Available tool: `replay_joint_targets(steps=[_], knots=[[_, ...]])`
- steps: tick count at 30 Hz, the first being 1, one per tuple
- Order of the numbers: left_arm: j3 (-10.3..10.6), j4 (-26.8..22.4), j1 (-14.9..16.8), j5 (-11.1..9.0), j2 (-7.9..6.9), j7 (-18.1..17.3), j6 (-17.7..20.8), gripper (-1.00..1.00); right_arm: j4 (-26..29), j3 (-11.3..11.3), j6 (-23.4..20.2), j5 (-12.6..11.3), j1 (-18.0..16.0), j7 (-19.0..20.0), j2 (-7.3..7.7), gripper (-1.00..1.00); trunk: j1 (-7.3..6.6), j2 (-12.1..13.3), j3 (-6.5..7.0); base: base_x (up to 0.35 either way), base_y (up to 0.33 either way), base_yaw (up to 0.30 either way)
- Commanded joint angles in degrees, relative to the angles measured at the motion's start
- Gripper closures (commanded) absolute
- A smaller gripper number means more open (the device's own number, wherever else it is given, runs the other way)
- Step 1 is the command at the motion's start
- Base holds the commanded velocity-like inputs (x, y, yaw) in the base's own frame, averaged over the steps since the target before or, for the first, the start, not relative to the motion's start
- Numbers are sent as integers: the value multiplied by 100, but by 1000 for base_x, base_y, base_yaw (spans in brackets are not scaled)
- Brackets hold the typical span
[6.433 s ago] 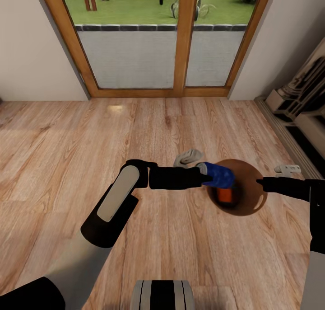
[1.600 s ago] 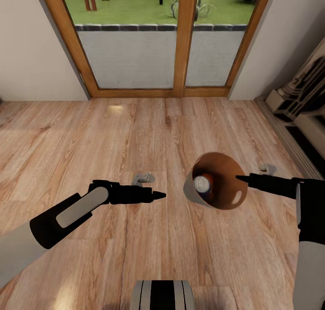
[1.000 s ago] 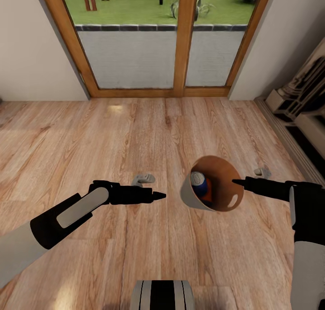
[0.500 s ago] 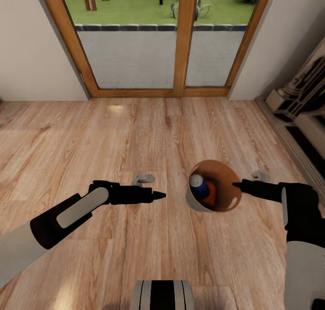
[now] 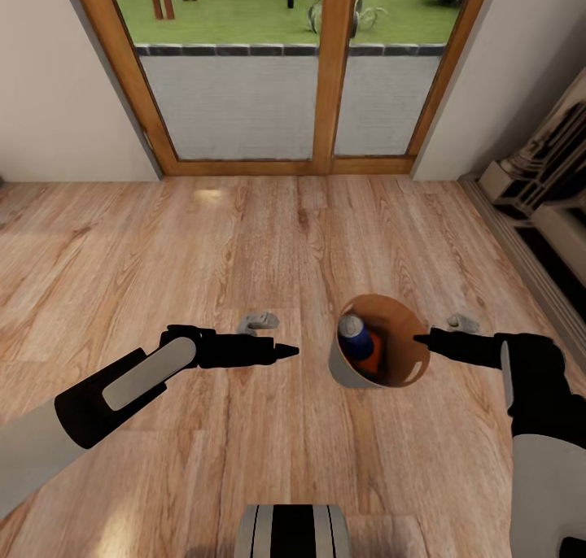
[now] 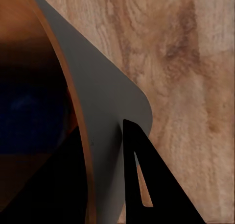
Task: Put the three can of soda from the living room inside the tash can in the kitchen.
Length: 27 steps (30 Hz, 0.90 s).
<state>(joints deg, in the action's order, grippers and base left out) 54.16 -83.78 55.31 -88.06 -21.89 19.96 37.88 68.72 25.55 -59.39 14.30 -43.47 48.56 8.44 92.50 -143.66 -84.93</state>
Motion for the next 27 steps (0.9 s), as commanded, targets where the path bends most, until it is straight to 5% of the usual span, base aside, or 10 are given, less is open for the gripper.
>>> replay_joint_targets(steps=[1,19,27], knots=[[3,7,1,0,0,1,0,-100,-32,3,-61,-216,-4,25,0,100,-1,0,1,0,0,0],[6,19,1,1,0,1,0,-100,-70,19,-61,-244,-4,25,-7,100,-1,0,1,0,0,0],[7,19,1,5,-7,-1,0,-100,-734,50,455,-329,-4,-38,-244,100,-1,0,1,0,0,0]])
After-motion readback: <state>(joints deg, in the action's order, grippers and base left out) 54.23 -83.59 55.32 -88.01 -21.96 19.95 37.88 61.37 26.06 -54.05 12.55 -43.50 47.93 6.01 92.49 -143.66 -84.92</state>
